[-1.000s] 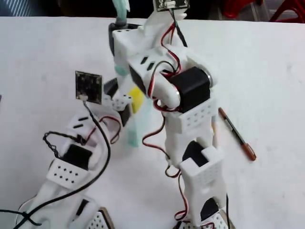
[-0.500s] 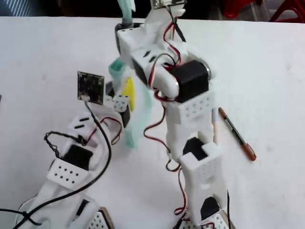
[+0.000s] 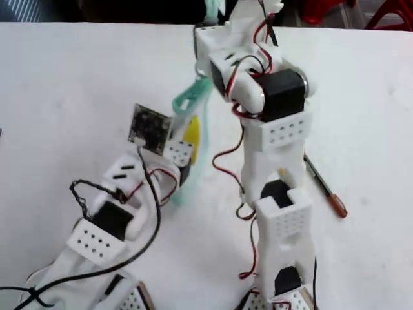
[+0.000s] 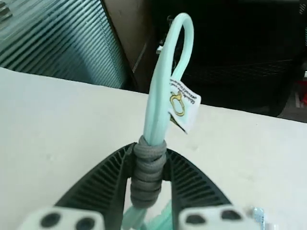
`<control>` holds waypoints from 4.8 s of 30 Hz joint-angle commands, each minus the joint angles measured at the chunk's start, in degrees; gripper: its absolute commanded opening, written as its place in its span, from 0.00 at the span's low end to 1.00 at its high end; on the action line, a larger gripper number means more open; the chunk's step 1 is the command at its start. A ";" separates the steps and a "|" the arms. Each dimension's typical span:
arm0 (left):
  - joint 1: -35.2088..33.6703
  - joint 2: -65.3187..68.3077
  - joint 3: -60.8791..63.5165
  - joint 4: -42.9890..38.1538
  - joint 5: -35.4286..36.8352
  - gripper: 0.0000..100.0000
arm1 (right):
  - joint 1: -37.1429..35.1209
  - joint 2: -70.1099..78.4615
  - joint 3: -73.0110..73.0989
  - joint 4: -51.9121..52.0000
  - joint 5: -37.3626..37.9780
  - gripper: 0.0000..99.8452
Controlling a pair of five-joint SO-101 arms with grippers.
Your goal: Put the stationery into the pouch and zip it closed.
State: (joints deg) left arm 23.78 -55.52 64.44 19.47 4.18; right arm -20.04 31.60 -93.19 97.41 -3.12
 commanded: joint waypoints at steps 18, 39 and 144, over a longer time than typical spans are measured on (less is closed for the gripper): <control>1.54 -20.88 11.87 3.43 -1.05 0.02 | 7.60 7.25 -1.67 1.01 1.76 0.02; 0.84 -20.88 11.96 3.43 -1.49 0.02 | -3.82 -24.75 25.14 1.45 3.25 0.35; -3.03 -5.93 10.11 -6.33 1.32 0.15 | 36.88 -38.02 104.35 -24.48 34.90 0.10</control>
State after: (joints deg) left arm 19.03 -62.90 75.60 14.81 5.32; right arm 14.33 -6.99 11.52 73.41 23.60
